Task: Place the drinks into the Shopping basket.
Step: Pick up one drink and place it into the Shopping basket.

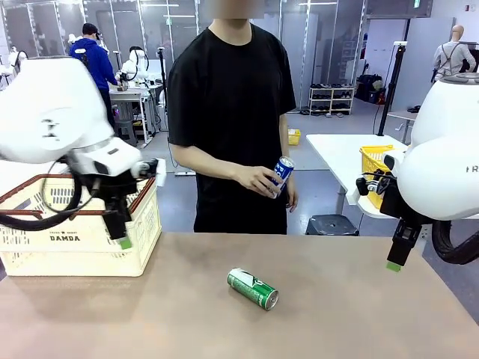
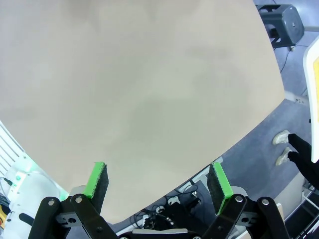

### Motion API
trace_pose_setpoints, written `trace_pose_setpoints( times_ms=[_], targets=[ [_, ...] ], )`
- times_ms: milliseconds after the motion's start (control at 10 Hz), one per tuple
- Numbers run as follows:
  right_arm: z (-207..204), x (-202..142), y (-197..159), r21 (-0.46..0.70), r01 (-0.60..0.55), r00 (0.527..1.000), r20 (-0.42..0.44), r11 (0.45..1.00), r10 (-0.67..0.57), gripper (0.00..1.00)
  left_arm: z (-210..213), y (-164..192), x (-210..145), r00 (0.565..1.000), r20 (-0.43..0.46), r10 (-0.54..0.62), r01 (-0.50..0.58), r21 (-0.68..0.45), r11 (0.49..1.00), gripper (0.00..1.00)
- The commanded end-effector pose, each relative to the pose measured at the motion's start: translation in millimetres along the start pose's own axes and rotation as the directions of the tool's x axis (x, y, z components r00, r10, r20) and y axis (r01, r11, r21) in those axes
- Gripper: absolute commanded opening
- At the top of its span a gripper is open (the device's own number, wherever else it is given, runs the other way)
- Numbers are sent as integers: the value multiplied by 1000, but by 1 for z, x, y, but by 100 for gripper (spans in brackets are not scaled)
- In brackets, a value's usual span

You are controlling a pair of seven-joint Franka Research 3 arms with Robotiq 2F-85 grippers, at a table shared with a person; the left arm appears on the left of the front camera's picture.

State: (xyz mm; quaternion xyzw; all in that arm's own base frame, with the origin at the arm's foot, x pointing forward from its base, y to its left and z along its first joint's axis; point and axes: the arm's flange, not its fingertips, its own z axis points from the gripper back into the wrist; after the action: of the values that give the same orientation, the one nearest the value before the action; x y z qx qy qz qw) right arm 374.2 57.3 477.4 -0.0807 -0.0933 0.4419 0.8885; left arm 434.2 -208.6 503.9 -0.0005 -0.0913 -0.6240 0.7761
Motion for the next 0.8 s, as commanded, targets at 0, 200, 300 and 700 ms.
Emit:
trace_pose_setpoints(
  times_ms=[0, 200, 300, 700],
  targets=[
    [0, 0, -1, 1, 1, 1000, 2, 1000, -1, 100, -10, 27, 39, 995, 8, -95, 95, -2, 995, 100],
    [0, 0, -1, 1, 1, 1000, 2, 1000, -1, 100, -29, 35, 82, 987, 13, -162, 162, -38, 986, 100],
    [0, 0, -1, 1, 1, 1000, 2, 1000, -1, 100, -41, 37, 100, 982, 23, -187, 188, -63, 980, 100],
    [0, 0, -1, 1, 1, 1000, 2, 1000, -1, 100, -83, 40, 141, 962, 18, -271, 271, -139, 953, 100]
  ],
)
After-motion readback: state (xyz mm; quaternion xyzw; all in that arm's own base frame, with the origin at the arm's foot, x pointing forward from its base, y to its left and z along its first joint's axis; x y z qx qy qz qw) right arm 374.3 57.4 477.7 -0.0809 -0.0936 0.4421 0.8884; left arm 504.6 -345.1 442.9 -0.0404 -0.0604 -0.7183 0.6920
